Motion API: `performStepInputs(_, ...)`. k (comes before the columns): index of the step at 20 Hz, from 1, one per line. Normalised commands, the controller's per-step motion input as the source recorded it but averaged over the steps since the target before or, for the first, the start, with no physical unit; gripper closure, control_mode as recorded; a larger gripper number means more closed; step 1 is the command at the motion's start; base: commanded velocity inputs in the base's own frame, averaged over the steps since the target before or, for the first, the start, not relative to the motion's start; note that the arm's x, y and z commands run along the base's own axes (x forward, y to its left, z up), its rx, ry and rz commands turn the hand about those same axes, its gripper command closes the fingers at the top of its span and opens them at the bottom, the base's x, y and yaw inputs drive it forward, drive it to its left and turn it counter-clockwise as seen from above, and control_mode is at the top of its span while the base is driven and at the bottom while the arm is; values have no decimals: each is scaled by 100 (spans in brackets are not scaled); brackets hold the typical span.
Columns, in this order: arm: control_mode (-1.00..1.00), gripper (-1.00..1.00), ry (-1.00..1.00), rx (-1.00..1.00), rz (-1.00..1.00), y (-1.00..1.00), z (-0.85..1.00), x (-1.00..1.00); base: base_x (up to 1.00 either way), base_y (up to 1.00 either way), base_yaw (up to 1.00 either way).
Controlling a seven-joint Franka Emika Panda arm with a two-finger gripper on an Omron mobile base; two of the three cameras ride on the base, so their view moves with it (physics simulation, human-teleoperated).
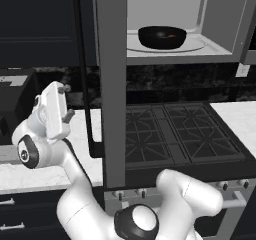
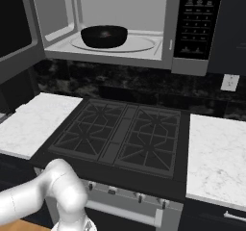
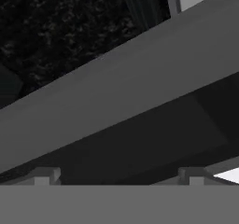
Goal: Pick the tomato from the sink and place it in the bowl. Then pick the bowl and place it in the microwave. Then close the microwave door and press the start button.
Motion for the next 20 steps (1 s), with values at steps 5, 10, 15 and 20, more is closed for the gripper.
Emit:
performStepInputs(5,-100,-100,-2,12,2,-33,45,-65,0,0,0)
performStepInputs(10,-100,-100,-5,17,8,-58,39,-69,0,0,0)
performStepInputs(15,-100,-100,-7,18,12,-80,50,-55,0,0,0)
performStepInputs(20,-100,-100,-7,14,15,-93,50,-45,0,0,0)
